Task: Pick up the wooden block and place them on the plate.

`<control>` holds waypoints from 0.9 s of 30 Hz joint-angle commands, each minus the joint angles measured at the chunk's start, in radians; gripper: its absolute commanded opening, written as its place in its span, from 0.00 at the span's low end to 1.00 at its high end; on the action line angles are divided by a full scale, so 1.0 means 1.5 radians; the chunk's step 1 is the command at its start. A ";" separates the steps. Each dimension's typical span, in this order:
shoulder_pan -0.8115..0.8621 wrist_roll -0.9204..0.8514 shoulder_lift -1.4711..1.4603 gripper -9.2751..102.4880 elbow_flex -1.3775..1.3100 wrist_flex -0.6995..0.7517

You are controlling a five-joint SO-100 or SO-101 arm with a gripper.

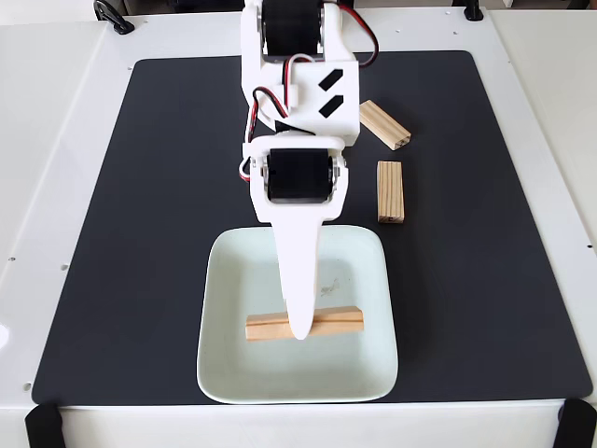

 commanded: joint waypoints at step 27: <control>-0.004 0.059 -0.106 0.08 -0.169 0.098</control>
